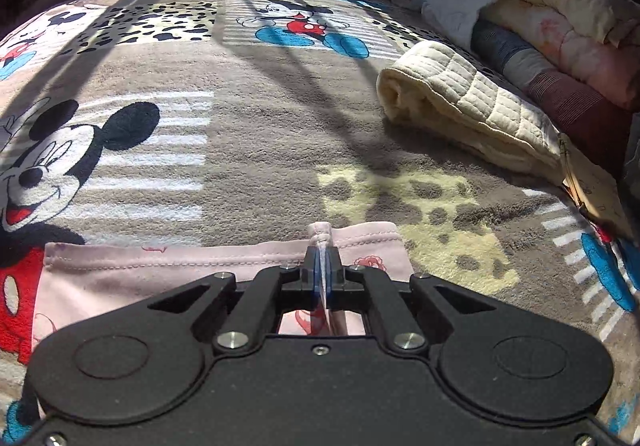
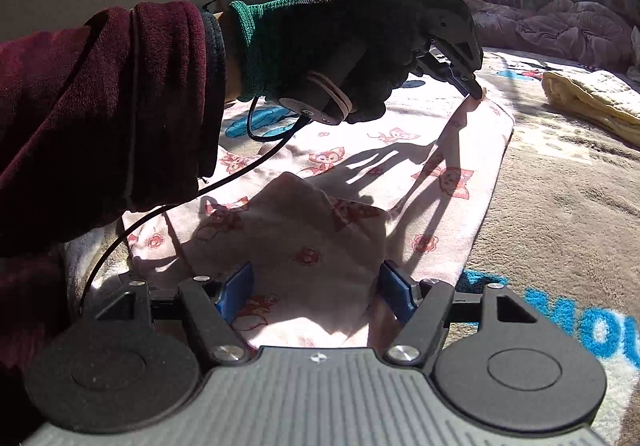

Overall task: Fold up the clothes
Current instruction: 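Pinch the folded pink garment edge with the left gripper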

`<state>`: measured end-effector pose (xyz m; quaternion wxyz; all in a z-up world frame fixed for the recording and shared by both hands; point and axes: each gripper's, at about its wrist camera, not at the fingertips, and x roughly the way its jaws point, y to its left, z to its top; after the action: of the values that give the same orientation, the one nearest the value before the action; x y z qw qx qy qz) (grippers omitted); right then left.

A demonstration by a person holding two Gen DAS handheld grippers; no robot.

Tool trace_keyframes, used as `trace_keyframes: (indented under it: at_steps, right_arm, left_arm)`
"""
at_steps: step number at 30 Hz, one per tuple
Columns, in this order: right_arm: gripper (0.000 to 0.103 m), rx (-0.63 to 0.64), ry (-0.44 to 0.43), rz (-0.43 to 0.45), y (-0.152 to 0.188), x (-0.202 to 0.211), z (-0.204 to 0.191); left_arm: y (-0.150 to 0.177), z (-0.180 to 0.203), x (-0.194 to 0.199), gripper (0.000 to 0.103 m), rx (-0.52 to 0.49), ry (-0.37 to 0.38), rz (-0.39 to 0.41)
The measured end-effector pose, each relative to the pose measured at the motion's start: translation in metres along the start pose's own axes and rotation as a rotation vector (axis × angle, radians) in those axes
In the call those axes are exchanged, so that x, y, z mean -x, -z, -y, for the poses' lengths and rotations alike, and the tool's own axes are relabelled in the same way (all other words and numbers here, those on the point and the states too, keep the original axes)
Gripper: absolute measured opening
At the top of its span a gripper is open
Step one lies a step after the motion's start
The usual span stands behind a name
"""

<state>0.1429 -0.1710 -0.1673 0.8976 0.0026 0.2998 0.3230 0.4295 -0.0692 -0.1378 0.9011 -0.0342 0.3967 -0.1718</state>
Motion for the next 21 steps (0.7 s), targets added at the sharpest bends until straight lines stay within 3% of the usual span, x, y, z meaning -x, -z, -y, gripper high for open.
trace_keyframes:
  at_steps: [3,5,9,13,16,18,21]
  right_arm:
    - [0.070,0.007,0.001,-0.007,0.000,0.001,-0.002]
    - [0.070,0.008,0.000,-0.007,0.000,0.001,-0.001]
    - [0.070,-0.002,-0.008,0.001,-0.002,0.002,0.002]
    - [0.070,-0.019,-0.007,0.045,-0.007,0.006,0.008]
    - [0.070,-0.036,-0.018,0.051,-0.008,0.006,0.012]
    - [0.070,-0.028,-0.014,0.007,-0.005,0.000,0.012]
    - [0.072,-0.003,-0.012,-0.010,-0.004,-0.002,0.008]
  left_arm:
    - [0.003,-0.004,-0.002,0.005,0.001,-0.006,0.007]
    - [0.001,-0.004,0.008,0.005,0.005,-0.008,0.054]
    - [-0.002,0.001,0.037,0.005,0.000,0.055,0.119]
    - [0.005,0.030,0.034,0.005,-0.121,0.072,0.071]
    - [0.010,0.026,0.000,0.006,-0.074,-0.074,-0.041]
    - [0.010,0.007,-0.003,0.005,0.054,-0.025,-0.027]
    - [0.005,-0.001,0.017,0.007,0.148,0.000,0.013]
